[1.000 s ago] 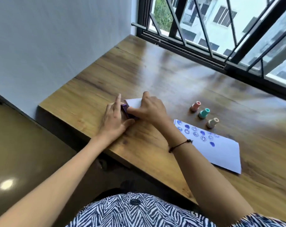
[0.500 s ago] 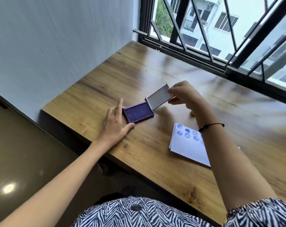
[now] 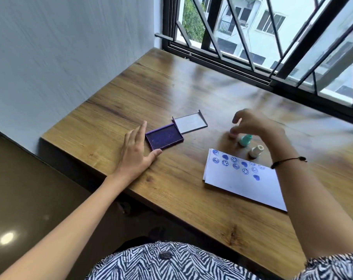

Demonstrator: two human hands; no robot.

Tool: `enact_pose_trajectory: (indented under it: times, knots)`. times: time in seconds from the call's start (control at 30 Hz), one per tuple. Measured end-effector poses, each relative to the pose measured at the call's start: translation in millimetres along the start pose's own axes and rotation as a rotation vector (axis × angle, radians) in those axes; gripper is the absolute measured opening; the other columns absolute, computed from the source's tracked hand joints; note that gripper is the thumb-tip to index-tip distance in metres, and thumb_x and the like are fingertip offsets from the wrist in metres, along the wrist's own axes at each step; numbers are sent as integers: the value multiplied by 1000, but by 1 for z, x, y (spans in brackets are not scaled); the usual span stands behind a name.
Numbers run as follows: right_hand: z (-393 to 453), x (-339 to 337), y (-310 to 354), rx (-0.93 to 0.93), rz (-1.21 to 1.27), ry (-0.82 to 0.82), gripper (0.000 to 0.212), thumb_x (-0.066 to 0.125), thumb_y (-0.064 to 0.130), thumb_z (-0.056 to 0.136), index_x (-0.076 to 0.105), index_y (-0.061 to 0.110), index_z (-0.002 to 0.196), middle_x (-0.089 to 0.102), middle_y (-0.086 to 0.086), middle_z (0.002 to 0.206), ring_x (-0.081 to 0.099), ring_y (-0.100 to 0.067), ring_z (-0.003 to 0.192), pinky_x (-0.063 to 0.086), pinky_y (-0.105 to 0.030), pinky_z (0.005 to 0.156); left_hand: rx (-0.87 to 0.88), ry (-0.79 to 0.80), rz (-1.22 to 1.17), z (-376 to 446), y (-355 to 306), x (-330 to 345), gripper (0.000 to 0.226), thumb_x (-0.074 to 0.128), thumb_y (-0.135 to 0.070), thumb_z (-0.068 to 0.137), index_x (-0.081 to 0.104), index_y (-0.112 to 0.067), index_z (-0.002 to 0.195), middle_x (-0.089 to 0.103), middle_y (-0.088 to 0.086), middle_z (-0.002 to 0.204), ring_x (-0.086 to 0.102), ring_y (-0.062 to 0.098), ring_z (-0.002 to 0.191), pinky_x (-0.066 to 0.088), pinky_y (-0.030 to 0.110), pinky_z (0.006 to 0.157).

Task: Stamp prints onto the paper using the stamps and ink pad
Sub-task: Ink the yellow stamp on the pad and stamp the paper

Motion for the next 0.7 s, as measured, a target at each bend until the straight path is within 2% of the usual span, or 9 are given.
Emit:
enact_pose_trajectory:
  times: [0.07,0.17,0.3,0.37,0.4,0.5,0.57,0.63,0.7]
  knots:
    - [-2,7,-1,-7,-94,4,31,67,28,75,63,18,104,63,-14,112,55,-32,107,47,-36,90,23,-35,-5,-1,-3,-3,77,72,-23,75,31,3,136,44,25,134,40,41,121,27,43,107]
    - [-4,14,3,-7,-111,-110,20,63,23,75,66,17,95,66,-15,106,55,-34,104,45,-36,83,46,-113,-35,-3,-12,-7,61,70,-19,77,44,6,127,51,27,126,47,41,116,33,44,102]
    - [-11,16,25,-120,277,-243,14,67,18,73,70,11,85,70,-12,89,60,-28,91,44,-31,72,48,-222,-130,-8,-30,-8,44,65,-12,78,53,4,117,59,24,112,57,34,100,40,33,93]
    - [-21,17,45,-213,544,-197,12,72,22,72,70,14,80,70,-8,78,59,-17,75,41,-26,62,-1,-171,-292,-4,-39,-7,40,66,-8,79,55,-4,117,61,17,107,59,21,86,43,21,86]
    - [-27,18,57,-255,661,-145,11,73,24,72,70,15,78,71,-9,75,58,-13,69,41,-24,59,-57,-116,-413,-2,-43,-6,39,65,-8,80,55,-9,118,61,12,105,59,16,82,46,21,83]
    - [-40,25,84,-344,867,-15,6,71,21,76,69,16,79,69,-15,71,54,-10,60,43,-22,53,-248,38,-779,4,-53,-4,30,62,-5,83,59,-10,113,63,11,98,60,20,84,51,39,88]
    - [-43,31,97,-374,948,13,6,68,14,79,69,11,84,64,-12,67,54,-12,57,44,-23,51,-287,35,-854,6,-53,-4,23,60,-2,83,62,-6,106,65,14,93,62,23,81,52,43,88]
    - [-44,36,105,-388,992,14,6,66,9,80,68,7,86,62,-12,67,52,-15,56,44,-25,50,-290,14,-867,5,-50,-6,19,59,-2,84,64,-7,102,66,14,90,63,19,75,56,35,80]
    - [-45,39,110,-395,996,1,5,66,8,80,68,6,84,60,-8,62,51,-14,53,44,-26,49,-290,6,-912,5,-47,-7,21,59,-4,84,64,-18,99,67,9,90,63,12,73,55,20,69]
Point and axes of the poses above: each hand's wrist, its own z-axis towards the middle knuckle, its own x-axis out of the palm, y = z × x, the point moved 1 cm from there along z, towards the middle knuckle
